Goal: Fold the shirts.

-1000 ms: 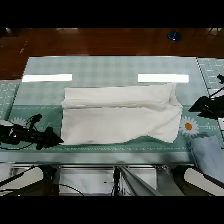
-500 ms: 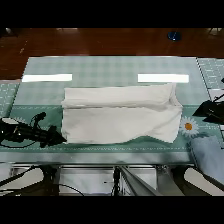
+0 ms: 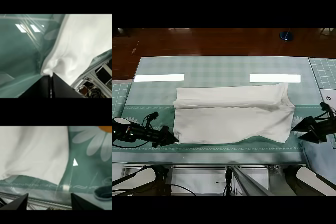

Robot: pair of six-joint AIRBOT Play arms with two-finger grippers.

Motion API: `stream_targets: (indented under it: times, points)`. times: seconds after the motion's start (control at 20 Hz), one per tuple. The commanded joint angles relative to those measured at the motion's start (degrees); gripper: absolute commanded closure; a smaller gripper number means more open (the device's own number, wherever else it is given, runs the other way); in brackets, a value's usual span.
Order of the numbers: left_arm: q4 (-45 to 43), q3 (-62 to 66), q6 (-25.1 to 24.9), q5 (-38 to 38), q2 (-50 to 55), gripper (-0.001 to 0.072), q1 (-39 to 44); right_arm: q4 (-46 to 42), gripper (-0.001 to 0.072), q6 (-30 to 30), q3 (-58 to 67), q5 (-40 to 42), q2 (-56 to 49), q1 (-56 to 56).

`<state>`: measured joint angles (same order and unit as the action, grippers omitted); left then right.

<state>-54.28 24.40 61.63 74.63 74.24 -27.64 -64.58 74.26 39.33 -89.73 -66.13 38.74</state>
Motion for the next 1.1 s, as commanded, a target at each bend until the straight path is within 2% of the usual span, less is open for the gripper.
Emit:
stream_targets:
  times: [0.0, 0.45, 0.55, 0.6, 0.85, 0.9, 1.0, 1.05]
  points:
    - [-0.11, -0.04, -0.15, -3.89, 0.02, 0.0674, 0.02, -0.74, 0.0108, -1.11, -5.73, 1.29, 0.04, 0.33]
    - [-0.11, -0.04, -0.13, -3.89, 0.02, 0.0674, 0.02, 0.37, 0.0127, -0.13, -8.7, 10.27, 0.04, 0.31]
    - [-0.09, -0.04, -0.13, -3.89, 0.02, 0.0674, 0.02, 2.38, 0.0183, -0.17, -10.56, 12.48, 0.04, 0.31]
    - [-0.11, -0.04, -0.13, -3.89, 0.02, 0.0674, 0.02, 3.96, 0.0184, -0.2, -11.37, 13.77, 0.04, 0.26]
    - [-0.09, -0.04, -0.11, -3.85, 0.02, 0.0674, 0.02, 4.68, 0.0197, 1.9, -11.96, 18.23, 0.04, -8.68]
    - [-0.09, -0.04, -0.11, -3.61, 0.02, 0.0675, 0.02, 3.96, 0.0317, 2.69, -11.96, 19.54, 0.04, -10.8]
    - [-0.11, -0.04, -0.13, -3.41, 0.02, 0.0674, 0.02, 1.95, 0.0641, 7.5, -11.96, 23.02, 0.04, -13.99]
    - [-0.09, -0.04, -0.13, -3.39, 0.02, 0.0674, 0.02, 2.51, 0.0691, 7.98, -11.96, 23.69, 0.04, -14.62]
